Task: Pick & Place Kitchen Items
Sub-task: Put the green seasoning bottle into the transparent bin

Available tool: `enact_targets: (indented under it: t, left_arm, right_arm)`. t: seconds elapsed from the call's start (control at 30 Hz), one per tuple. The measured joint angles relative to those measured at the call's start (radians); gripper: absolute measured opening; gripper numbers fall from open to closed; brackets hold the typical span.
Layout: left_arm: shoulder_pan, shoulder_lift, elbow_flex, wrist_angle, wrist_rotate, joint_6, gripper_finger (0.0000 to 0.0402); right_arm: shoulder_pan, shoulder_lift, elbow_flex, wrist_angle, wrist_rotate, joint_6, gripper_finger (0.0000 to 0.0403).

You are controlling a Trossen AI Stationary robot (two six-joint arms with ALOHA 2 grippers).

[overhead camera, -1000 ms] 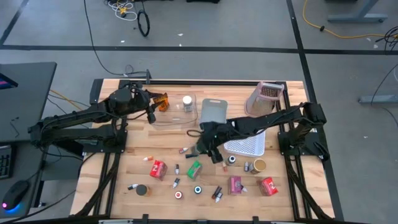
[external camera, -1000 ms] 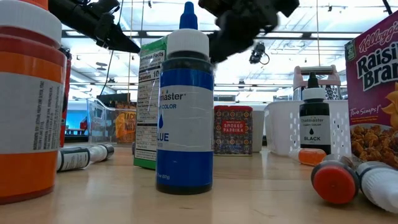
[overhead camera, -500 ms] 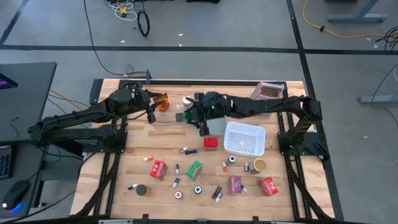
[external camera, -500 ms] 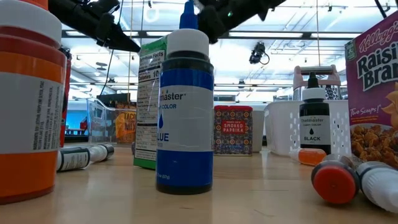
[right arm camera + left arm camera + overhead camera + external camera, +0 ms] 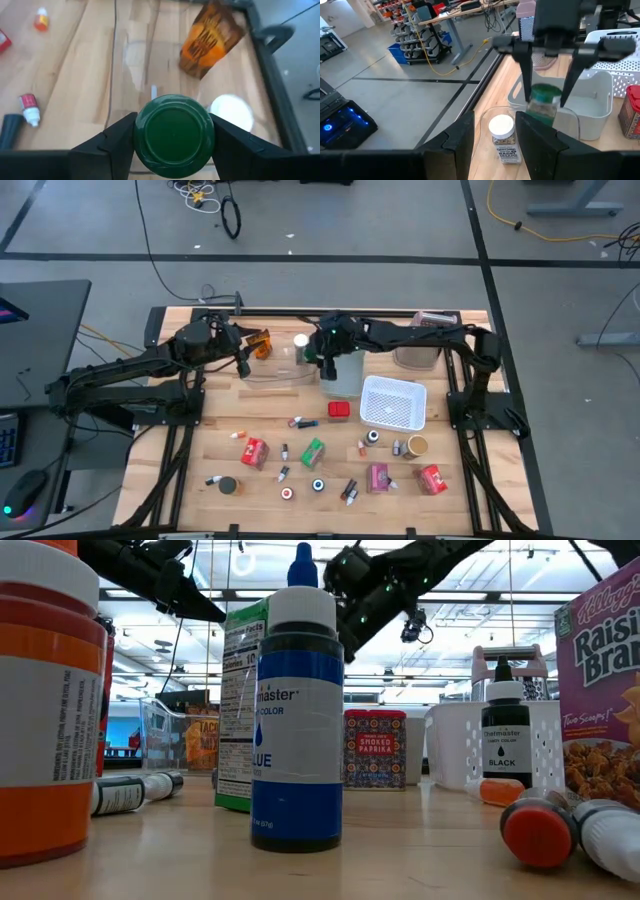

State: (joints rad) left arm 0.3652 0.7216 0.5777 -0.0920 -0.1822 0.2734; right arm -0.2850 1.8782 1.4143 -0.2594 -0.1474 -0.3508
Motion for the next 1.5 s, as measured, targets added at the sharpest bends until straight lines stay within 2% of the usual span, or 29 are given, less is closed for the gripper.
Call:
enact_targets:
  t: [0.43,0.77,1.13,1.5]
  left_arm:
    - [0.000,0.000,0.000,-0.003,0.000,0.001,0.0153]
    - [0.000,0.000,0.000,-0.008,0.001,-0.004,0.0153]
    - [0.000,0.000,0.000,-0.008,0.000,-0.005,0.0153]
    - [0.000,0.000,0.000,-0.008,0.000,-0.006,0.0153]
  right_arm:
    - [-0.002,0.056,0.000,0.015,-0.038,0.025,0.0226]
    - [-0.002,0.110,0.003,0.041,-0.030,0.029,0.0226]
    - [-0.002,0.112,0.000,0.051,-0.025,0.023,0.0255]
    - [-0.001,0.092,-0.002,0.083,-0.025,0.002,0.0258]
